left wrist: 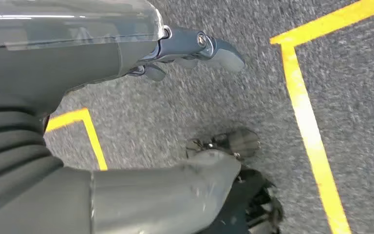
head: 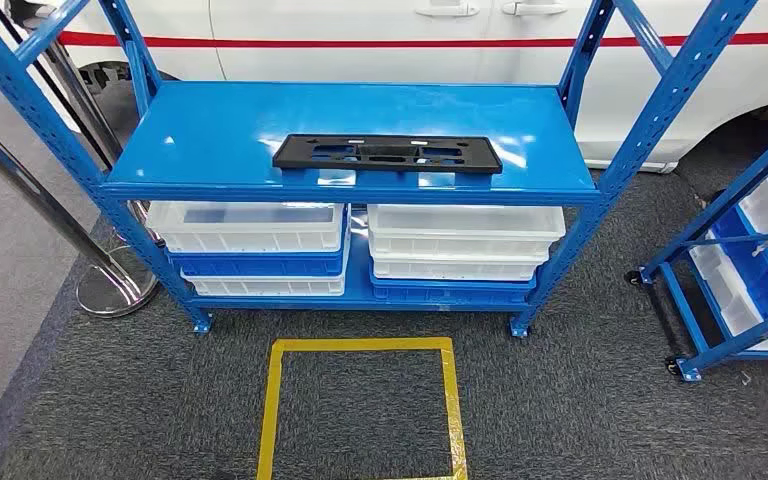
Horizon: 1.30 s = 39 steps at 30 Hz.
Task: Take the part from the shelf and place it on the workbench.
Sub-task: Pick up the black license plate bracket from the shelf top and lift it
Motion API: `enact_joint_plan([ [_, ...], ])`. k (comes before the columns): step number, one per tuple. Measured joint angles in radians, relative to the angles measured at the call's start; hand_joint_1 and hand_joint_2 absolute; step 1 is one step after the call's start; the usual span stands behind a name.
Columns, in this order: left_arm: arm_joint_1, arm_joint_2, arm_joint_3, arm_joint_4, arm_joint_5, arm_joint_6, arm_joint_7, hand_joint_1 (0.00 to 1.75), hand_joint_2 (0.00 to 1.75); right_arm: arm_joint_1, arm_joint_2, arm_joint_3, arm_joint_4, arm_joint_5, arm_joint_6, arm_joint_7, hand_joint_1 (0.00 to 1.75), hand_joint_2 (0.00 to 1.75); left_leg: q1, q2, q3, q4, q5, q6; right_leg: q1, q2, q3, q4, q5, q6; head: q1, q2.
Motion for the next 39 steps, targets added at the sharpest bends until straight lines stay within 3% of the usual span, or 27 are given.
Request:
enact_joint_plan([
  [2, -0.001, -0.001, 0.001, 0.010, -0.009, 0.001, -0.004, 0.00, 0.00, -0.023, 0.003, 0.017, -0.004, 0.012, -0.010, -0.014, 0.00, 1.75, -0.001, 0.000, -0.002, 0.001, 0.001, 0.003, 0.000, 0.001, -0.034, 0.072, -0.037, 0.001, 0.000, 0.000],
  [4, -0.001, -0.004, 0.004, 0.031, -0.026, 0.003, -0.011, 0.00, 0.00, -0.066, 0.010, 0.050, -0.013, 0.037, -0.029, -0.042, 0.00, 1.75, -0.004, 0.001, -0.006, 0.003, 0.003, 0.005, -0.001, 0.001, -0.091, 0.188, -0.081, 0.004, -0.001, 0.000],
  [5, -0.001, -0.006, 0.005, 0.042, -0.036, 0.003, -0.015, 0.00, 0.00, -0.087, 0.014, 0.066, -0.018, 0.051, -0.039, -0.056, 0.00, 1.75, -0.005, 0.001, -0.007, 0.005, 0.002, 0.005, -0.001, 0.001, -0.103, 0.210, -0.078, 0.004, -0.001, 0.000],
  [7, -0.001, -0.011, 0.007, 0.060, -0.053, 0.004, -0.025, 0.00, 0.00, -0.127, 0.022, 0.095, -0.028, 0.079, -0.059, -0.086, 0.00, 1.75, -0.006, -0.001, -0.007, 0.010, 0.001, 0.004, -0.001, 0.001, -0.079, 0.152, -0.023, 0.001, 0.000, 0.000],
  [8, -0.001, -0.015, 0.008, 0.066, -0.061, 0.003, -0.031, 0.00, 0.00, -0.147, 0.028, 0.109, -0.034, 0.096, -0.070, -0.103, 0.00, 1.75, -0.006, -0.002, -0.007, 0.013, -0.001, 0.002, 0.000, 0.001, -0.050, 0.086, 0.012, -0.003, 0.000, 0.000],
  [10, -0.003, -0.020, 0.009, 0.077, -0.075, 0.003, -0.044, 0.00, 0.00, -0.185, 0.041, 0.136, -0.045, 0.131, -0.089, -0.139, 0.00, 1.75, -0.010, -0.003, -0.012, 0.020, -0.005, -0.007, 0.004, 0.002, -0.006, -0.019, 0.048, -0.011, -0.001, 0.000],
  [12, -0.005, -0.023, 0.013, 0.086, -0.086, 0.004, -0.060, 0.00, 0.00, -0.213, 0.058, 0.159, -0.056, 0.170, -0.108, -0.176, 0.00, 1.75, -0.012, -0.002, -0.016, 0.021, -0.005, -0.018, 0.009, 0.005, 0.002, -0.046, 0.049, -0.019, -0.001, 0.000],
  [15, -0.007, -0.024, 0.021, 0.097, -0.097, 0.006, -0.077, 0.00, 0.00, -0.236, 0.085, 0.188, -0.068, 0.224, -0.132, -0.216, 0.00, 1.75, -0.008, -0.002, -0.023, 0.036, -0.018, -0.036, 0.004, 0.005, 0.003, -0.056, 0.057, -0.034, -0.001, 0.000],
  [17, -0.009, -0.024, 0.026, 0.104, -0.101, 0.007, -0.077, 0.00, 0.00, -0.245, 0.099, 0.203, -0.072, 0.245, -0.139, -0.225, 0.00, 1.75, -0.005, -0.002, -0.062, 0.124, -0.071, -0.046, 0.001, 0.003, 0.004, -0.060, 0.059, -0.043, -0.001, 0.000],
  [19, -0.009, -0.024, 0.030, 0.110, -0.105, 0.007, -0.068, 0.00, 0.00, -0.245, 0.107, 0.212, -0.073, 0.255, -0.136, -0.211, 0.00, 1.75, -0.002, -0.002, -0.124, 0.253, -0.130, -0.053, 0.001, 0.001, 0.002, -0.059, 0.059, -0.046, -0.001, 0.000],
  [20, -0.008, -0.024, 0.031, 0.112, -0.107, 0.007, -0.062, 0.00, 0.00, -0.241, 0.109, 0.216, -0.073, 0.258, -0.132, -0.195, 0.00, 1.75, 0.000, -0.002, -0.142, 0.289, -0.137, -0.055, 0.002, 0.000, 0.002, -0.059, 0.058, -0.046, -0.001, 0.000],
  [21, -0.006, -0.024, 0.032, 0.114, -0.109, 0.007, -0.058, 0.00, 0.00, -0.235, 0.110, 0.218, -0.072, 0.260, -0.126, -0.172, 0.00, 1.75, 0.001, -0.002, -0.143, 0.290, -0.125, -0.056, 0.002, 0.000, 0.001, -0.058, 0.058, -0.046, -0.001, 0.000],
  [22, -0.006, -0.023, 0.032, 0.115, -0.111, 0.006, -0.058, 0.00, 0.00, -0.226, 0.110, 0.219, -0.071, 0.262, -0.117, -0.143, 0.00, 1.75, 0.003, -0.002, -0.124, 0.250, -0.094, -0.057, 0.001, 0.000, 0.002, -0.057, 0.057, -0.045, -0.001, 0.000],
  [24, -0.007, -0.022, 0.033, 0.117, -0.115, 0.003, -0.067, 0.00, 0.00, -0.201, 0.110, 0.220, -0.065, 0.261, -0.098, -0.076, 0.00, 1.75, 0.005, -0.002, -0.058, 0.114, -0.029, -0.054, 0.002, 0.000, 0.004, -0.054, 0.053, -0.039, -0.001, 0.000],
  [25, -0.009, -0.022, 0.033, 0.118, -0.116, 0.001, -0.075, 0.00, 0.00, -0.186, 0.109, 0.220, -0.061, 0.260, -0.089, -0.042, 0.00, 1.31, 0.004, -0.003, -0.032, 0.060, -0.012, -0.051, 0.003, 0.000, 0.005, -0.052, 0.052, -0.034, -0.001, 0.000],
  [28, -0.013, -0.022, 0.034, 0.119, -0.120, -0.004, -0.091, 0.00, 0.00, -0.136, 0.103, 0.217, -0.049, 0.238, -0.081, 0.019, 0.00, 1.31, -0.003, -0.004, -0.016, 0.021, -0.009, -0.035, 0.004, 0.000, 0.005, -0.053, 0.053, -0.019, -0.001, 0.000],
  [29, -0.013, -0.022, 0.035, 0.119, -0.122, -0.006, -0.093, 0.00, 0.00, -0.123, 0.101, 0.213, -0.047, 0.222, -0.086, 0.014, 0.00, 1.75, -0.002, -0.004, -0.015, 0.018, -0.007, -0.028, 0.003, 0.001, 0.005, -0.053, 0.052, -0.014, -0.001, 0.000],
  [31, -0.016, -0.023, 0.035, 0.120, -0.129, -0.007, -0.094, 0.00, 0.00, -0.113, 0.097, 0.191, -0.046, 0.177, -0.111, -0.049, 0.00, 1.75, 0.001, -0.001, -0.013, 0.010, 0.000, -0.014, 0.001, 0.002, -0.010, -0.019, 0.028, -0.005, -0.001, 0.000],
  [34, -0.023, -0.026, 0.036, 0.120, -0.141, -0.013, -0.093, 0.00, 0.00, -0.146, 0.096, 0.144, -0.059, 0.137, -0.193, -0.243, 0.00, 1.75, -0.001, 0.006, -0.018, 0.008, 0.004, -0.003, 0.000, 0.003, -0.094, 0.155, -0.064, 0.001, -0.001, 0.000],
  [35, -0.024, -0.027, 0.036, 0.120, -0.145, -0.015, -0.093, 0.00, 0.00, -0.171, 0.097, 0.131, -0.070, 0.141, -0.237, -0.313, 0.00, 1.75, -0.002, 0.009, -0.020, 0.009, 0.004, -0.002, 0.000, 0.003, -0.119, 0.206, -0.079, 0.001, 0.000, 0.000],
  [36, -0.026, -0.028, 0.036, 0.120, -0.149, -0.017, -0.092, 0.00, 0.00, -0.203, 0.101, 0.119, -0.083, 0.152, -0.280, -0.369, 0.00, 1.75, -0.003, 0.012, -0.022, 0.011, 0.004, -0.002, 0.000, 0.003, -0.129, 0.226, -0.074, 0.001, -0.001, 0.000],
  [37, -0.028, -0.029, 0.036, 0.120, -0.154, -0.019, -0.091, 0.00, 0.00, -0.236, 0.105, 0.107, -0.097, 0.168, -0.317, -0.411, 0.00, 1.75, -0.003, 0.014, -0.022, 0.014, 0.004, -0.002, 0.000, 0.002, -0.121, 0.209, -0.053, 0.000, 0.000, 0.000],
  [39, -0.036, -0.033, 0.036, 0.120, -0.164, -0.024, -0.089, 0.00, 0.00, -0.297, 0.115, 0.079, -0.131, 0.249, -0.365, -0.454, 0.00, 1.75, -0.003, 0.014, -0.021, 0.018, 0.004, -0.003, 0.000, 0.003, -0.057, 0.088, 0.015, -0.007, 0.000, 0.000],
])
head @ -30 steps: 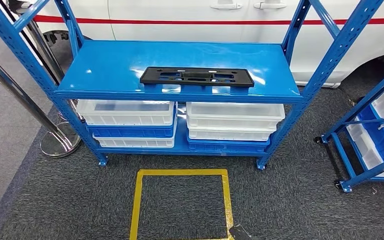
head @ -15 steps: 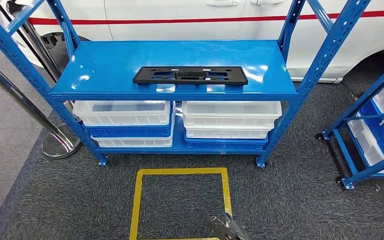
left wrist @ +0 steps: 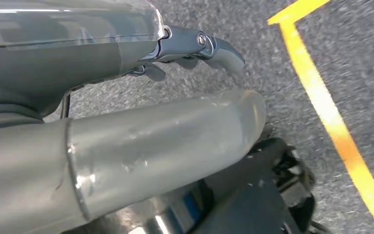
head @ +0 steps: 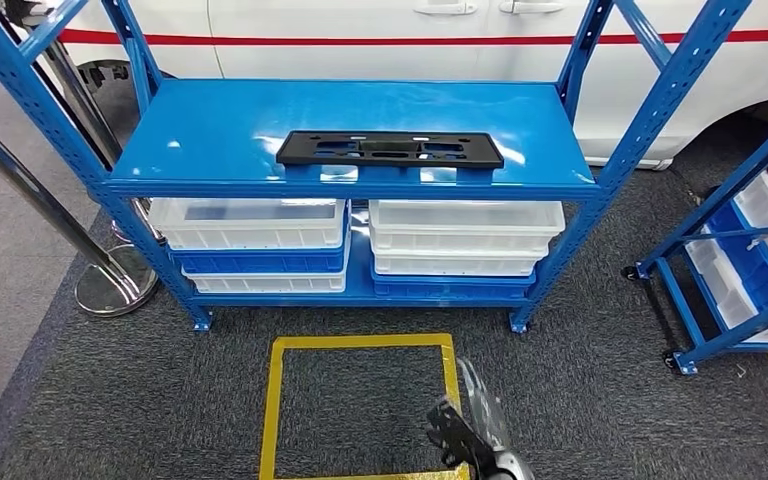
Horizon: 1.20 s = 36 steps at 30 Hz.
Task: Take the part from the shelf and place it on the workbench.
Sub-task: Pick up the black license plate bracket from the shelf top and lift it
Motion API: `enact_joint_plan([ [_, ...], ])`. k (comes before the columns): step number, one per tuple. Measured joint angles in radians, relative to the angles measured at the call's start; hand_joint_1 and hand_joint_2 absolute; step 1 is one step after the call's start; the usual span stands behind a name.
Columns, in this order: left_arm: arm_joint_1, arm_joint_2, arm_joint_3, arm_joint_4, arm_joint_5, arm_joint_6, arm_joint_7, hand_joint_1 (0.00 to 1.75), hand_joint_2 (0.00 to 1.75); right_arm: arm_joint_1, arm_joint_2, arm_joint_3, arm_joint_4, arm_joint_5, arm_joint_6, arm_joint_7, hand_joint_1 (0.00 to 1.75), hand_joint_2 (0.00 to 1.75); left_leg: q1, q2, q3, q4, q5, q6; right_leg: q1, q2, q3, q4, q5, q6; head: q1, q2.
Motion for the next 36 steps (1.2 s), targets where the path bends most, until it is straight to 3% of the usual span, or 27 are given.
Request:
enact_joint_plan([
  [2, -0.008, -0.004, 0.000, 0.000, -0.015, -0.009, 0.007, 0.00, 0.00, -0.045, 0.012, -0.043, -0.058, 0.210, -0.029, -0.003, 0.00, 1.75, -0.004, -0.005, -0.005, 0.006, 0.001, -0.007, 0.003, 0.002, 0.051, -0.107, 0.034, -0.007, 0.000, 0.000],
  [3, -0.012, -0.005, 0.000, 0.000, -0.024, -0.015, 0.013, 0.00, 0.00, -0.064, 0.023, -0.074, -0.102, 0.375, -0.040, 0.012, 0.00, 1.75, -0.005, -0.007, -0.009, 0.007, 0.003, -0.013, 0.005, 0.004, 0.057, -0.127, 0.035, -0.011, 0.000, 0.000],
  [7, -0.024, -0.005, -0.003, 0.000, -0.058, -0.032, 0.037, 0.00, 0.00, -0.131, 0.074, -0.198, -0.345, 1.188, -0.057, 0.159, 0.00, 1.75, -0.002, -0.008, -0.025, 0.022, -0.005, -0.038, 0.003, 0.005, 0.051, -0.138, 0.043, -0.028, -0.001, 0.000],
  [9, -0.028, -0.006, -0.004, 0.000, -0.068, -0.036, 0.044, 0.00, 0.00, -0.163, 0.086, -0.203, -0.430, 1.332, -0.058, 0.246, 0.00, 1.75, 0.000, -0.009, -0.066, 0.105, -0.052, -0.047, 0.001, -0.002, 0.052, -0.143, 0.046, -0.035, -0.001, 0.000],
  [11, -0.028, -0.006, -0.005, 0.000, -0.075, -0.041, 0.048, 0.00, 0.00, -0.208, 0.085, -0.175, -0.491, 1.330, -0.058, 0.352, 0.00, 1.75, 0.004, -0.008, -0.131, 0.233, -0.103, -0.053, 0.003, -0.005, 0.048, -0.142, 0.048, -0.039, -0.001, 0.000],
  [12, -0.026, -0.006, -0.005, 0.000, -0.078, -0.043, 0.050, 0.00, 0.00, -0.236, 0.082, -0.146, -0.510, 1.330, -0.057, 0.411, 0.00, 1.75, 0.005, -0.008, -0.151, 0.272, -0.106, -0.055, 0.003, -0.004, 0.047, -0.142, 0.048, -0.040, -0.001, 0.000],
  [13, -0.025, -0.006, -0.005, 0.000, -0.082, -0.045, 0.052, 0.00, 0.00, -0.264, 0.077, -0.107, -0.519, 1.330, -0.057, 0.469, 0.00, 1.75, 0.006, -0.008, -0.154, 0.273, -0.089, -0.055, 0.004, -0.002, 0.048, -0.141, 0.048, -0.040, -0.001, 0.000],
  [15, -0.025, -0.006, -0.005, 0.000, -0.089, -0.046, 0.053, 0.00, 0.00, -0.308, 0.065, -0.014, -0.522, 1.330, -0.057, 0.560, 0.00, 1.75, 0.008, -0.008, -0.110, 0.169, -0.015, -0.053, 0.003, 0.002, 0.051, -0.140, 0.047, -0.038, -0.001, 0.000],
  [17, -0.028, -0.006, -0.005, 0.000, -0.096, -0.047, 0.053, 0.00, 0.00, -0.341, 0.055, 0.067, -0.518, 1.330, -0.057, 0.615, 0.00, 1.75, 0.005, -0.008, -0.060, 0.053, 0.030, -0.046, 0.007, 0.005, 0.048, -0.136, 0.044, -0.031, -0.001, 0.000],
  [18, -0.030, -0.006, -0.005, 0.000, -0.099, -0.047, 0.053, 0.00, 0.00, -0.354, 0.051, 0.098, -0.514, 1.330, -0.057, 0.634, 0.00, 1.75, 0.004, -0.009, -0.049, 0.024, 0.033, -0.042, 0.008, 0.006, 0.045, -0.135, 0.044, -0.026, -0.001, 0.000],
  [22, -0.032, -0.008, -0.005, 0.000, -0.113, -0.050, 0.052, 0.00, 0.00, -0.384, 0.040, 0.179, -0.477, 1.327, -0.057, 0.667, 0.00, 1.75, 0.006, -0.013, -0.046, 0.005, 0.032, -0.021, 0.008, 0.003, 0.036, -0.121, 0.034, -0.004, -0.001, 0.000],
  [24, -0.036, -0.010, -0.004, 0.000, -0.124, -0.052, 0.050, 0.00, 0.00, -0.389, 0.038, 0.190, -0.455, 1.327, -0.057, 0.668, 0.00, 1.75, 0.008, -0.012, -0.044, 0.001, 0.034, -0.010, 0.007, 0.003, -0.004, -0.037, -0.013, 0.003, -0.001, 0.000],
  [26, -0.040, -0.010, -0.004, 0.000, -0.134, -0.054, 0.049, 0.00, 0.00, -0.390, 0.035, 0.195, -0.432, 1.325, -0.057, 0.668, 0.00, 1.75, 0.006, -0.012, -0.045, 0.001, 0.033, -0.005, 0.006, 0.003, -0.071, 0.091, -0.065, 0.006, -0.001, 0.000],
  [27, -0.040, -0.010, -0.003, 0.000, -0.136, -0.054, 0.049, 0.00, 0.00, -0.390, 0.033, 0.197, -0.421, 1.324, -0.057, 0.667, 0.00, 1.75, 0.005, -0.012, -0.045, 0.001, 0.032, -0.004, 0.006, 0.003, -0.094, 0.129, -0.071, 0.007, -0.001, 0.000],
  [28, -0.041, -0.010, -0.003, 0.000, -0.138, -0.055, 0.049, 0.00, 0.00, -0.390, 0.031, 0.199, -0.411, 1.322, -0.057, 0.667, 0.00, 1.75, 0.005, -0.013, -0.044, 0.002, 0.032, -0.004, 0.006, 0.003, -0.101, 0.133, -0.058, 0.006, -0.001, 0.000],
  [29, -0.042, -0.011, -0.003, 0.000, -0.141, -0.056, 0.049, 0.00, 0.00, -0.391, 0.030, 0.200, -0.399, 1.318, -0.057, 0.665, 0.00, 1.75, 0.005, -0.013, -0.043, 0.002, 0.031, -0.004, 0.007, 0.003, -0.088, 0.099, -0.028, 0.004, -0.001, 0.000],
  [31, -0.046, -0.012, -0.003, 0.000, -0.144, -0.058, 0.050, 0.00, 0.00, -0.397, 0.030, 0.201, -0.370, 1.308, -0.057, 0.657, 0.00, 1.75, 0.003, -0.014, -0.042, 0.004, 0.029, -0.007, 0.009, 0.003, -0.030, -0.032, 0.042, -0.004, -0.001, 0.000],
  [32, -0.049, -0.013, -0.003, 0.000, -0.145, -0.060, 0.050, 0.00, 0.00, -0.401, 0.030, 0.201, -0.354, 1.303, -0.057, 0.653, 0.00, 1.75, 0.001, -0.014, -0.042, 0.005, 0.027, -0.011, 0.011, 0.002, -0.005, -0.087, 0.062, -0.008, -0.001, 0.000],
  [33, -0.052, -0.014, -0.003, 0.000, -0.146, -0.061, 0.051, 0.00, 0.00, -0.404, 0.030, 0.201, -0.339, 1.300, -0.057, 0.651, 0.00, 1.75, -0.001, -0.015, -0.043, 0.006, 0.026, -0.015, 0.013, 0.003, 0.010, -0.121, 0.070, -0.011, -0.001, 0.000],
  [36, -0.058, -0.015, -0.003, 0.000, -0.149, -0.064, 0.053, 0.00, 0.00, -0.408, 0.031, 0.201, -0.289, 1.277, -0.057, 0.643, 0.00, 1.75, -0.001, -0.014, -0.044, 0.007, 0.023, -0.029, 0.012, 0.005, 0.017, -0.140, 0.069, -0.021, -0.001, 0.000],
])
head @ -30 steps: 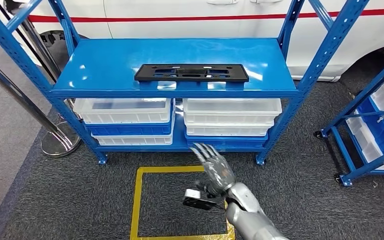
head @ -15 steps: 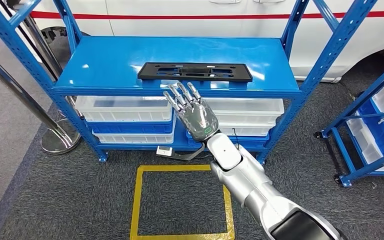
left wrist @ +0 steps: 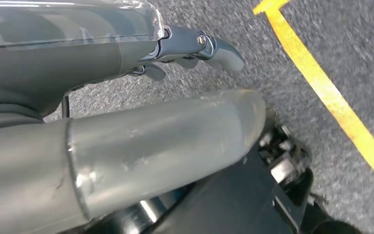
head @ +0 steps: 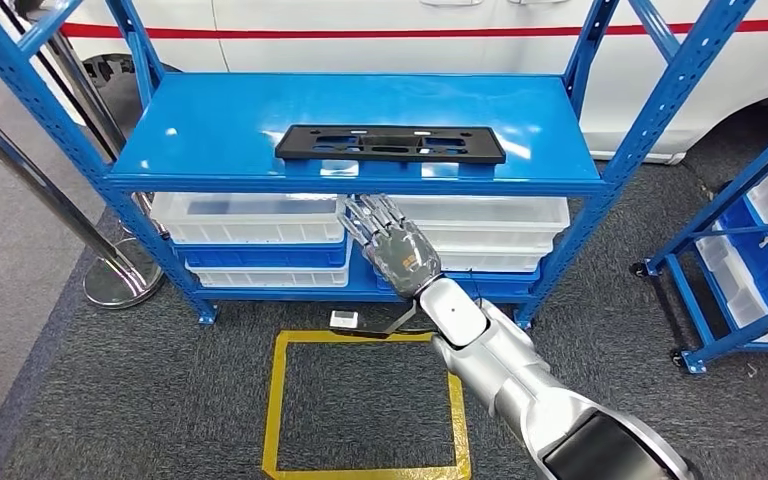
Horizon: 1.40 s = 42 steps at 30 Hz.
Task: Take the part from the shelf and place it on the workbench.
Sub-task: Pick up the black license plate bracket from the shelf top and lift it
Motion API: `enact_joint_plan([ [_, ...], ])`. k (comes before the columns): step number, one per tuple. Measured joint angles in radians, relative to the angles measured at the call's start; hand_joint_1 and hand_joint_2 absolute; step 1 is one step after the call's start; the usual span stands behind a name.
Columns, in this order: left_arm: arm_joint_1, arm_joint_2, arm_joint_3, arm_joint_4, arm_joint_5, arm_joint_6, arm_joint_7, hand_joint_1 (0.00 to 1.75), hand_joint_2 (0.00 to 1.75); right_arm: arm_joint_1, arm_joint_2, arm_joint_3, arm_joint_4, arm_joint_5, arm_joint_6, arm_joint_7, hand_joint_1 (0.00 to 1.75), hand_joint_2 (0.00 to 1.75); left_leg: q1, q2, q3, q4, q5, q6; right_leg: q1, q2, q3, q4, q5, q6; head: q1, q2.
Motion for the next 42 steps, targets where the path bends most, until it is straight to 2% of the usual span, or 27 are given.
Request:
enact_joint_plan([
  [2, -0.004, 0.000, 0.000, 0.000, -0.002, -0.001, 0.000, 0.00, 0.00, -0.003, 0.000, -0.002, 0.034, -0.026, 0.000, -0.006, 0.00, 1.75, 0.002, 0.000, -0.014, 0.036, -0.026, -0.010, -0.006, -0.001, 0.005, -0.007, 0.003, -0.011, 0.000, 0.000],
  [5, -0.006, 0.000, 0.000, 0.000, -0.005, -0.001, 0.001, 0.00, 0.00, -0.008, 0.001, -0.012, 0.077, -0.057, 0.000, -0.010, 0.00, 1.75, 0.007, 0.000, -0.095, 0.207, -0.108, -0.023, -0.007, -0.002, 0.008, -0.009, 0.002, -0.019, 0.000, 0.000],
  [6, -0.006, 0.000, 0.000, 0.000, -0.007, -0.001, 0.001, 0.00, 0.00, -0.008, 0.001, -0.016, 0.089, -0.065, 0.001, -0.010, 0.00, 1.75, 0.009, 0.000, -0.118, 0.254, -0.120, -0.026, -0.007, -0.002, 0.009, -0.009, 0.002, -0.020, 0.000, 0.000],
  [7, -0.005, 0.000, 0.000, 0.000, -0.009, -0.001, 0.002, 0.00, 0.00, -0.008, 0.001, -0.020, 0.101, -0.070, 0.001, -0.010, 0.00, 1.75, 0.011, 0.001, -0.127, 0.268, -0.113, -0.029, -0.007, -0.001, 0.009, -0.008, 0.001, -0.020, 0.000, 0.000],
  [8, -0.006, 0.000, 0.000, 0.000, -0.011, -0.001, 0.002, 0.00, 0.00, -0.008, 0.001, -0.024, 0.109, -0.074, 0.001, -0.010, 0.00, 1.75, 0.013, 0.001, -0.118, 0.243, -0.089, -0.030, -0.008, -0.001, 0.009, -0.007, 0.000, -0.018, 0.000, 0.000],
  [10, -0.008, 0.000, 0.001, 0.000, -0.013, -0.001, 0.002, 0.00, 0.00, -0.011, 0.001, -0.032, 0.122, -0.079, 0.001, -0.009, 0.00, 1.75, 0.016, 0.001, -0.060, 0.120, -0.023, -0.030, -0.009, 0.001, 0.010, -0.001, -0.004, -0.013, 0.000, 0.000],
  [11, -0.009, 0.000, 0.001, 0.000, -0.014, -0.001, 0.002, 0.00, 0.00, -0.013, 0.001, -0.036, 0.126, -0.080, 0.001, -0.008, 0.00, 1.75, 0.015, 0.001, -0.033, 0.062, -0.003, -0.026, -0.008, 0.002, 0.009, 0.003, -0.007, -0.008, 0.000, 0.000],
  [13, -0.011, 0.000, 0.001, 0.000, -0.014, -0.001, 0.003, 0.00, 0.00, -0.017, 0.001, -0.042, 0.134, -0.081, 0.001, -0.007, 0.00, 1.75, 0.010, -0.001, -0.009, 0.010, 0.002, -0.016, -0.005, 0.002, 0.006, 0.006, -0.008, 0.002, 0.000, 0.000],
  [16, -0.013, 0.000, 0.002, 0.000, -0.014, -0.001, 0.003, 0.00, 0.00, -0.020, 0.001, -0.047, 0.143, -0.081, 0.001, -0.007, 0.00, 1.75, 0.010, -0.003, -0.006, 0.001, 0.007, 0.003, -0.007, 0.002, 0.005, 0.010, -0.014, 0.019, 0.000, 0.000],
  [18, -0.014, 0.000, 0.002, 0.000, -0.014, -0.001, 0.003, 0.00, 0.00, -0.023, 0.001, -0.051, 0.147, -0.081, 0.001, -0.007, 0.00, 1.75, 0.013, -0.001, -0.002, -0.005, 0.011, 0.016, -0.010, 0.001, -0.023, 0.075, -0.054, 0.027, 0.000, 0.000],
  [20, -0.015, 0.000, 0.002, 0.000, -0.014, -0.001, 0.003, 0.00, 0.00, -0.023, 0.001, -0.054, 0.153, -0.081, 0.001, -0.007, 0.00, 1.75, 0.012, 0.000, -0.002, -0.005, 0.010, 0.023, -0.011, 0.001, -0.084, 0.201, -0.113, 0.032, 0.000, 0.000],
  [21, -0.014, 0.000, 0.002, 0.000, -0.014, -0.001, 0.003, 0.00, 0.00, -0.022, 0.001, -0.055, 0.156, -0.081, 0.001, -0.007, 0.00, 1.75, 0.011, 0.000, -0.002, -0.005, 0.010, 0.023, -0.012, 0.001, -0.111, 0.253, -0.129, 0.033, 0.000, 0.000],
  [22, -0.014, 0.000, 0.002, 0.000, -0.014, -0.001, 0.003, 0.00, 0.00, -0.022, 0.000, -0.055, 0.159, -0.081, 0.001, -0.007, 0.00, 1.75, 0.011, 0.000, -0.002, -0.005, 0.009, 0.023, -0.012, 0.001, -0.124, 0.274, -0.126, 0.033, 0.000, 0.000],
  [23, -0.014, 0.000, 0.002, 0.000, -0.014, -0.001, 0.003, 0.00, 0.00, -0.021, 0.000, -0.056, 0.162, -0.081, 0.001, -0.007, 0.00, 1.75, 0.010, -0.001, -0.002, -0.004, 0.009, 0.023, -0.013, 0.001, -0.118, 0.256, -0.105, 0.032, 0.000, 0.000],
  [25, -0.014, 0.000, 0.002, 0.000, -0.014, -0.001, 0.003, 0.00, 0.00, -0.023, 0.000, -0.058, 0.164, -0.082, 0.001, -0.005, 0.00, 1.75, 0.010, -0.001, 0.000, -0.003, 0.007, 0.020, -0.012, 0.000, -0.062, 0.134, -0.037, 0.026, 0.000, 0.000],
  [26, -0.015, 0.000, 0.002, 0.000, -0.014, -0.001, 0.003, 0.00, 0.00, -0.024, 0.001, -0.060, 0.164, -0.083, 0.001, -0.004, 0.00, 1.75, 0.008, -0.002, 0.000, -0.001, 0.005, 0.017, -0.010, 0.000, -0.032, 0.071, -0.014, 0.023, 0.000, 0.000],
  [28, -0.015, 0.000, 0.002, 0.000, -0.015, -0.001, 0.003, 0.00, 0.00, -0.025, 0.001, -0.064, 0.165, -0.086, 0.000, 0.000, 0.00, 1.75, 0.005, -0.002, -0.001, 0.000, 0.003, 0.008, -0.005, 0.000, -0.005, 0.008, 0.000, 0.017, 0.000, 0.000],
  [30, -0.014, 0.000, 0.002, 0.000, -0.017, -0.001, 0.003, 0.00, 0.00, -0.024, 0.001, -0.069, 0.163, -0.091, 0.000, 0.009, 0.00, 1.75, 0.004, -0.002, 0.000, -0.002, 0.003, -0.004, -0.004, 0.001, -0.003, 0.003, 0.000, 0.008, 0.000, 0.000],
  [32, -0.013, 0.000, 0.005, 0.000, -0.020, 0.001, 0.002, 0.00, 0.00, -0.019, 0.001, -0.080, 0.150, -0.094, 0.000, 0.021, 0.00, 1.75, 0.007, -0.001, -0.007, 0.018, -0.015, -0.015, -0.007, 0.001, 0.002, -0.004, 0.004, -0.005, 0.000, 0.000],
  [33, -0.012, 0.000, 0.006, 0.000, -0.022, 0.002, 0.001, 0.00, 0.00, -0.014, 0.001, -0.087, 0.138, -0.092, 0.000, 0.027, 0.00, 1.75, 0.008, -0.001, -0.023, 0.055, -0.039, -0.020, -0.009, 0.001, 0.004, -0.007, 0.005, -0.011, 0.000, 0.000],
  [35, -0.008, 0.001, 0.010, 0.000, -0.024, 0.004, 0.000, 0.00, 0.00, 0.001, 0.001, -0.108, 0.113, -0.080, 0.000, 0.037, 0.00, 1.75, 0.009, -0.001, -0.079, 0.178, -0.102, -0.025, -0.009, -0.001, 0.005, -0.008, 0.004, -0.017, 0.000, 0.000],
  [36, -0.005, 0.001, 0.012, 0.000, -0.026, 0.005, -0.001, 0.00, 0.00, 0.011, 0.001, -0.119, 0.102, -0.074, 0.000, 0.041, 0.00, 1.75, 0.009, -0.001, -0.108, 0.238, -0.123, -0.027, -0.008, -0.001, 0.005, -0.007, 0.003, -0.018, 0.000, 0.000],
  [37, -0.002, 0.001, 0.013, 0.000, -0.028, 0.005, -0.002, 0.00, 0.00, 0.022, 0.001, -0.130, 0.092, -0.068, 0.000, 0.043, 0.00, 1.75, 0.010, 0.000, -0.124, 0.268, -0.126, -0.029, -0.008, -0.001, 0.006, -0.007, 0.002, -0.019, 0.000, 0.000],
  [38, 0.001, 0.001, 0.015, 0.000, -0.031, 0.006, -0.002, 0.00, 0.00, 0.032, 0.000, -0.142, 0.082, -0.064, 0.000, 0.042, 0.00, 1.75, 0.010, 0.000, -0.122, 0.262, -0.110, -0.029, -0.008, 0.000, 0.006, -0.006, 0.002, -0.019, 0.000, 0.000],
  [39, 0.003, 0.001, 0.017, 0.000, -0.033, 0.006, -0.003, 0.00, 0.00, 0.040, 0.000, -0.153, 0.072, -0.062, 0.000, 0.039, 0.00, 1.75, 0.010, 0.000, -0.100, 0.215, -0.077, -0.028, -0.008, 0.001, 0.007, -0.004, 0.000, -0.018, 0.000, 0.000],
  [40, 0.004, 0.001, 0.018, 0.000, -0.035, 0.007, -0.003, 0.00, 0.00, 0.047, 0.000, -0.166, 0.060, -0.062, 0.000, 0.035, 0.00, 1.75, 0.011, 0.000, -0.067, 0.144, -0.041, -0.026, -0.008, 0.001, 0.007, -0.002, -0.001, -0.016, 0.000, 0.000],
  [42, 0.003, 0.002, 0.022, 0.000, -0.037, 0.007, -0.004, 0.00, 0.00, 0.057, 0.000, -0.194, 0.039, -0.062, 0.000, 0.026, 0.00, 1.75, 0.007, -0.001, -0.011, 0.030, -0.003, -0.017, -0.005, 0.002, 0.006, 0.002, -0.005, -0.008, 0.000, 0.000],
])
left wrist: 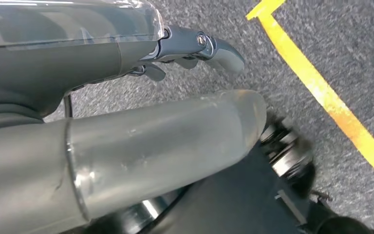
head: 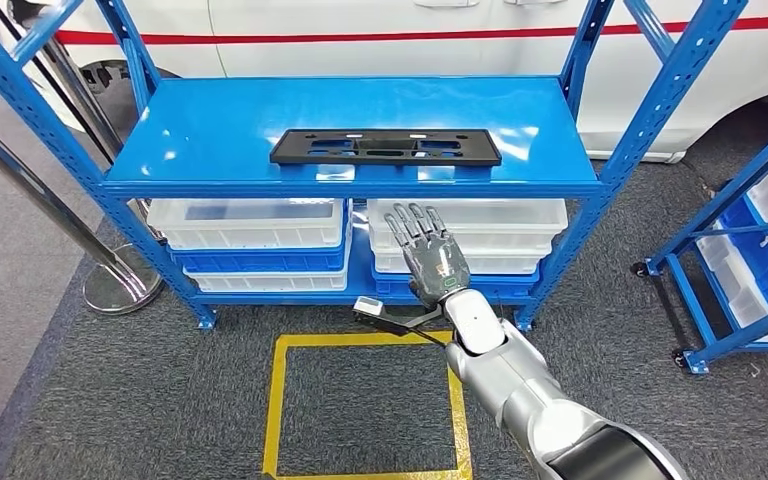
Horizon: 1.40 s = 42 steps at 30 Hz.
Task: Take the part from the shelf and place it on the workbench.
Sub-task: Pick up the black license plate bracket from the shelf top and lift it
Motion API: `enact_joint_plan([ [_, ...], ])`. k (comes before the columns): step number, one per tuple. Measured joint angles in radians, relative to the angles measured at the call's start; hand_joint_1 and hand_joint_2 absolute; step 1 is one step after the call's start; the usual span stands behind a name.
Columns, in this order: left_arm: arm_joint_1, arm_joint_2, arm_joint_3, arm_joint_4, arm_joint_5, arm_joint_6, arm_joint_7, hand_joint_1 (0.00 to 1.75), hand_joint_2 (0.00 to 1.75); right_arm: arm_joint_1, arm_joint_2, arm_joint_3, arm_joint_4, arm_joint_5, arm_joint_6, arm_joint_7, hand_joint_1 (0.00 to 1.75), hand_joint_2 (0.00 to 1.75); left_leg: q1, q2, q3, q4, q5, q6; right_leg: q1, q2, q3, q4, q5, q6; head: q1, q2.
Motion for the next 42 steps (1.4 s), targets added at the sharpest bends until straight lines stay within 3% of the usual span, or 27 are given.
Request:
enact_joint_plan([
  [5, 0.005, 0.001, 0.005, 0.000, -0.009, -0.001, -0.005, 0.00, 0.00, 0.022, 0.000, -0.069, -0.037, 0.004, 0.000, -0.013, 0.00, 1.75, -0.001, -0.002, 0.019, -0.039, 0.007, 0.028, -0.001, -0.001, -0.006, 0.015, -0.013, 0.027, 0.000, 0.000],
  [7, 0.004, 0.001, 0.006, 0.000, -0.013, -0.003, -0.007, 0.00, 0.00, 0.026, 0.000, -0.090, -0.046, 0.006, 0.000, -0.015, 0.00, 1.75, 0.001, -0.001, 0.022, -0.044, 0.009, 0.038, -0.003, -0.001, -0.047, 0.100, -0.059, 0.034, 0.000, 0.000],
  [9, 0.005, 0.002, 0.007, 0.000, -0.016, -0.005, -0.009, 0.00, 0.00, 0.037, -0.001, -0.107, -0.049, 0.009, 0.000, -0.015, 0.00, 1.75, 0.000, 0.000, 0.022, -0.043, 0.006, 0.043, -0.005, -0.001, -0.113, 0.226, -0.108, 0.037, 0.000, 0.000],
  [10, 0.007, 0.002, 0.008, 0.000, -0.017, -0.006, -0.009, 0.00, 0.00, 0.045, -0.002, -0.114, -0.050, 0.011, 0.000, -0.015, 0.00, 1.75, 0.000, 0.000, 0.022, -0.041, 0.005, 0.043, -0.006, -0.001, -0.134, 0.261, -0.112, 0.039, 0.000, 0.000],
  [11, 0.008, 0.002, 0.009, 0.000, -0.018, -0.007, -0.010, 0.00, 0.00, 0.051, -0.002, -0.120, -0.051, 0.012, 0.000, -0.015, 0.00, 1.75, 0.000, -0.001, 0.022, -0.039, 0.003, 0.043, -0.007, -0.002, -0.138, 0.261, -0.098, 0.039, 0.001, 0.000],
  [12, 0.009, 0.002, 0.009, 0.000, -0.019, -0.008, -0.010, 0.00, 0.00, 0.056, -0.003, -0.125, -0.053, 0.013, 0.000, -0.016, 0.00, 1.75, 0.000, -0.001, 0.023, -0.036, 0.001, 0.041, -0.008, -0.002, -0.121, 0.221, -0.068, 0.038, 0.000, 0.000],
  [13, 0.009, 0.002, 0.009, 0.000, -0.020, -0.008, -0.011, 0.00, 0.00, 0.057, -0.003, -0.130, -0.057, 0.014, 0.000, -0.016, 0.00, 1.75, 0.000, -0.001, 0.024, -0.034, -0.002, 0.038, -0.009, -0.003, -0.091, 0.156, -0.031, 0.036, 0.001, 0.000],
  [15, 0.008, 0.002, 0.009, 0.000, -0.024, -0.009, -0.012, 0.00, 0.00, 0.056, -0.003, -0.140, -0.064, 0.014, 0.000, -0.018, 0.00, 1.75, -0.003, -0.001, 0.024, -0.028, -0.009, 0.030, -0.006, -0.005, -0.037, 0.043, 0.008, 0.029, 0.000, 0.000],
  [16, 0.008, 0.002, 0.010, 0.000, -0.026, -0.009, -0.012, 0.00, 0.00, 0.057, -0.004, -0.144, -0.066, 0.014, 0.000, -0.018, 0.00, 1.75, -0.005, -0.001, 0.024, -0.027, -0.012, 0.026, -0.004, -0.005, -0.024, 0.017, 0.010, 0.025, 0.000, 0.000],
  [19, 0.008, 0.002, 0.010, 0.000, -0.031, -0.009, -0.014, 0.00, 0.00, 0.060, -0.006, -0.151, -0.070, 0.015, 0.000, -0.020, 0.00, 1.75, -0.003, 0.000, 0.028, -0.028, -0.020, 0.008, -0.001, -0.003, -0.016, 0.006, 0.003, 0.007, 0.000, 0.000],
  [21, 0.007, 0.003, 0.010, 0.000, -0.035, -0.010, -0.016, 0.00, 0.00, 0.059, -0.006, -0.154, -0.075, 0.017, 0.000, -0.022, 0.00, 1.75, 0.000, 0.001, 0.012, 0.016, -0.045, -0.002, -0.003, -0.003, -0.004, -0.001, -0.001, -0.006, 0.000, 0.000],
  [24, 0.009, 0.003, 0.010, 0.000, -0.036, -0.011, -0.017, 0.00, 0.00, 0.062, -0.006, -0.159, -0.079, 0.018, 0.000, -0.024, 0.00, 1.75, 0.001, 0.001, -0.087, 0.198, -0.113, -0.008, -0.001, -0.004, 0.011, -0.003, -0.011, -0.017, 0.000, 0.000],
  [25, 0.011, 0.003, 0.010, 0.000, -0.036, -0.011, -0.017, 0.00, 0.00, 0.065, -0.006, -0.160, -0.079, 0.019, 0.000, -0.024, 0.00, 1.75, 0.001, 0.001, -0.117, 0.241, -0.117, -0.008, 0.001, -0.003, 0.016, -0.002, -0.016, -0.018, 0.000, 0.000],
  [26, 0.013, 0.003, 0.010, 0.000, -0.036, -0.011, -0.017, 0.00, 0.00, 0.068, -0.006, -0.161, -0.079, 0.019, 0.000, -0.024, 0.00, 1.75, 0.001, 0.001, -0.130, 0.248, -0.101, -0.006, 0.002, -0.002, 0.022, -0.002, -0.021, -0.018, 0.000, 0.000],
  [27, 0.014, 0.003, 0.010, 0.000, -0.036, -0.011, -0.017, 0.00, 0.00, 0.070, -0.006, -0.162, -0.079, 0.019, 0.000, -0.024, 0.00, 1.75, 0.000, 0.001, -0.123, 0.214, -0.065, -0.003, 0.004, -0.001, 0.030, -0.002, -0.027, -0.018, 0.000, 0.000],
  [29, 0.014, 0.004, 0.010, 0.000, -0.036, -0.011, -0.017, 0.00, 0.00, 0.071, -0.006, -0.163, -0.080, 0.019, 0.000, -0.024, 0.00, 1.75, -0.003, 0.001, -0.070, 0.082, 0.015, 0.010, 0.006, 0.001, 0.049, -0.002, -0.041, -0.015, 0.000, 0.000],
  [31, 0.013, 0.005, 0.010, 0.000, -0.036, -0.011, -0.017, 0.00, 0.00, 0.070, -0.006, -0.164, -0.081, 0.019, 0.000, -0.024, 0.00, 1.75, -0.011, 0.001, -0.027, -0.012, 0.041, 0.022, 0.007, 0.001, 0.059, -0.004, -0.052, -0.006, 0.000, 0.000],
  [35, 0.013, 0.005, 0.010, 0.000, -0.037, -0.011, -0.017, 0.00, 0.00, 0.070, -0.006, -0.166, -0.084, 0.020, 0.000, -0.024, 0.00, 1.75, -0.013, -0.001, 0.005, -0.049, 0.025, 0.043, 0.004, -0.001, 0.056, 0.026, -0.052, 0.015, 0.000, 0.000],
  [37, 0.011, 0.005, 0.010, 0.000, -0.038, -0.012, -0.017, 0.00, 0.00, 0.067, -0.006, -0.168, -0.085, 0.020, 0.000, -0.023, 0.00, 1.75, -0.009, 0.000, 0.024, -0.055, 0.018, 0.053, 0.001, 0.000, 0.008, 0.109, -0.075, 0.022, 0.000, 0.000],
  [40, 0.009, 0.004, 0.010, 0.000, -0.045, -0.013, -0.018, 0.00, 0.00, 0.070, -0.007, -0.173, -0.085, 0.020, 0.000, -0.020, 0.00, 1.75, -0.008, -0.001, 0.044, -0.054, -0.003, 0.057, -0.005, -0.001, -0.108, 0.262, -0.129, 0.035, 0.001, 0.000],
  [41, 0.011, 0.004, 0.010, 0.000, -0.047, -0.013, -0.018, 0.00, 0.00, 0.072, -0.008, -0.174, -0.085, 0.020, 0.000, -0.019, 0.00, 1.75, -0.008, -0.002, 0.053, -0.053, -0.011, 0.055, -0.008, -0.001, -0.128, 0.269, -0.125, 0.039, 0.001, 0.000],
  [42, 0.013, 0.004, 0.010, 0.000, -0.048, -0.013, -0.018, 0.00, 0.00, 0.073, -0.008, -0.175, -0.085, 0.020, 0.000, -0.018, 0.00, 1.75, -0.007, -0.002, 0.064, -0.052, -0.020, 0.053, -0.010, -0.002, -0.130, 0.243, -0.101, 0.042, 0.000, 0.000],
])
